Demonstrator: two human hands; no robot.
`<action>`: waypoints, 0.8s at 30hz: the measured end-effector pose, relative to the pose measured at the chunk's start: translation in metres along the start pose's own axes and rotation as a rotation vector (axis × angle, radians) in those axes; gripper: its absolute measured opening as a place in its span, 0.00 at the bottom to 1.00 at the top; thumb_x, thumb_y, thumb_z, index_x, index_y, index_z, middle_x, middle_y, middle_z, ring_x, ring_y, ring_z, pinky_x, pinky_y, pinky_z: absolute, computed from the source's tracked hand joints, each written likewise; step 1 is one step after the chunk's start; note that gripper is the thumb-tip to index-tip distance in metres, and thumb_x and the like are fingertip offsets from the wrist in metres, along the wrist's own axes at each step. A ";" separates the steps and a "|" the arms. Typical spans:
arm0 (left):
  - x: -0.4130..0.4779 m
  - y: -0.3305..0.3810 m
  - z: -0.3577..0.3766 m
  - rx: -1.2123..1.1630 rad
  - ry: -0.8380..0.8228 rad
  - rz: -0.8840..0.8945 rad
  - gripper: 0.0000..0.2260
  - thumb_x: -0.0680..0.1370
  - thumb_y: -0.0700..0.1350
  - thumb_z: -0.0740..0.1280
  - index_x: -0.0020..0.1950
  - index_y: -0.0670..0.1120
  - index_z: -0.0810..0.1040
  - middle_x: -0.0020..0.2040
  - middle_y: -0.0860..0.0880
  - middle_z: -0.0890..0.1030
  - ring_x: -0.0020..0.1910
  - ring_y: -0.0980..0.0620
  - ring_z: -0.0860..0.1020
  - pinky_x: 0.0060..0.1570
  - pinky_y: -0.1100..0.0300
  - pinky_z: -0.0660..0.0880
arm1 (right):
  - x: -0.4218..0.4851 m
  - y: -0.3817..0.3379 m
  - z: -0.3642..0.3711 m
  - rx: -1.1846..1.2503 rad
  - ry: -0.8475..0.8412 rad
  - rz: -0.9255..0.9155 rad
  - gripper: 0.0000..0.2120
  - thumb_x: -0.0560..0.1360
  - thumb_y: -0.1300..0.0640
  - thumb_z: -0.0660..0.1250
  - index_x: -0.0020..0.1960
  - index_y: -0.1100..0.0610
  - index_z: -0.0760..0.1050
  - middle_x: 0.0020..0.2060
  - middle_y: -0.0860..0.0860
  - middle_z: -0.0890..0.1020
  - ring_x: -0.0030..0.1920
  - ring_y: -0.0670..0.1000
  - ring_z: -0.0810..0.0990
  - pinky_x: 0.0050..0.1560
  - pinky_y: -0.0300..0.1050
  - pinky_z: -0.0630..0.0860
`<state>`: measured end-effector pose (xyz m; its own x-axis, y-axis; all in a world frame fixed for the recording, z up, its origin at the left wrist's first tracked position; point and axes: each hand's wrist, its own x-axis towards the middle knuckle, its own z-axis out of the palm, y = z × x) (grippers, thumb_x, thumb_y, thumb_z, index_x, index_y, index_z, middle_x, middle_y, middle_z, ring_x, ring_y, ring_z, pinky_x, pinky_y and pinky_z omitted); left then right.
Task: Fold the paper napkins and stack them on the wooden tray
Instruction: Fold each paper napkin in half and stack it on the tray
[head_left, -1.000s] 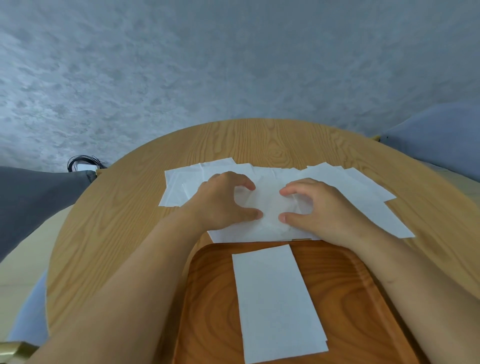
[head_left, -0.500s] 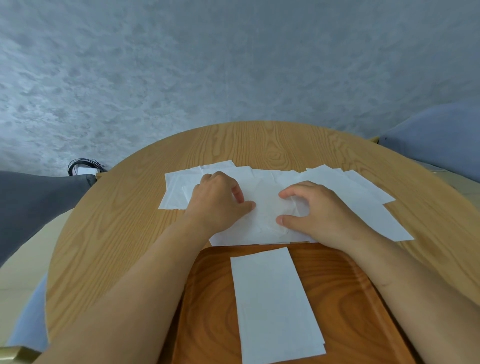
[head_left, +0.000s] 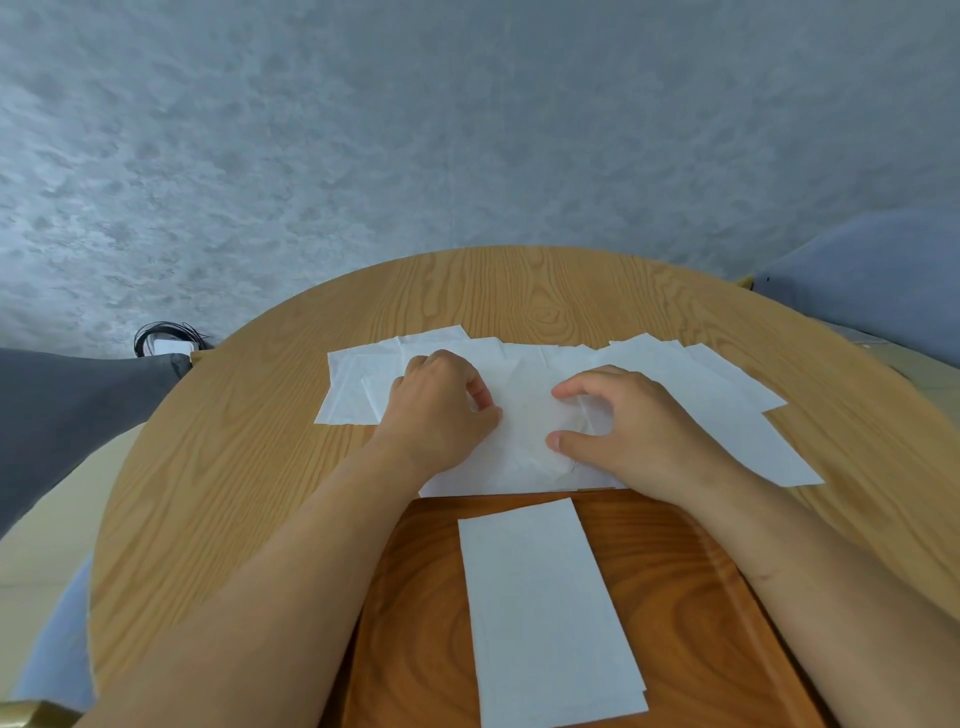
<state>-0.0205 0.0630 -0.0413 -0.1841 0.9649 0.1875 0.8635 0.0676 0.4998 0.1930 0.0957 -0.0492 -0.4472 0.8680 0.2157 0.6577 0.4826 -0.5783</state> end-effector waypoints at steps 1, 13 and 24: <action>0.000 0.000 0.001 0.001 0.001 0.004 0.03 0.78 0.46 0.74 0.46 0.48 0.84 0.56 0.50 0.83 0.62 0.47 0.76 0.62 0.50 0.75 | 0.000 -0.001 0.000 0.001 -0.001 0.001 0.24 0.74 0.46 0.77 0.68 0.48 0.78 0.66 0.43 0.79 0.68 0.46 0.73 0.67 0.44 0.70; 0.000 0.004 -0.007 -0.008 0.157 0.060 0.07 0.84 0.43 0.65 0.56 0.43 0.81 0.66 0.46 0.80 0.66 0.46 0.76 0.60 0.58 0.70 | -0.001 -0.006 -0.003 0.138 0.128 0.013 0.15 0.76 0.46 0.74 0.62 0.47 0.82 0.60 0.40 0.82 0.63 0.41 0.77 0.64 0.41 0.71; -0.020 0.032 -0.015 -0.503 0.001 0.423 0.04 0.81 0.40 0.70 0.48 0.47 0.83 0.47 0.53 0.84 0.49 0.54 0.82 0.53 0.58 0.80 | 0.003 -0.018 -0.012 0.930 0.028 0.171 0.12 0.83 0.50 0.66 0.55 0.55 0.86 0.50 0.54 0.90 0.51 0.54 0.89 0.52 0.47 0.85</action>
<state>0.0040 0.0424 -0.0158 0.1221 0.8819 0.4554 0.5370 -0.4446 0.7169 0.1868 0.0912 -0.0286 -0.3668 0.9267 0.0814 -0.0394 0.0720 -0.9966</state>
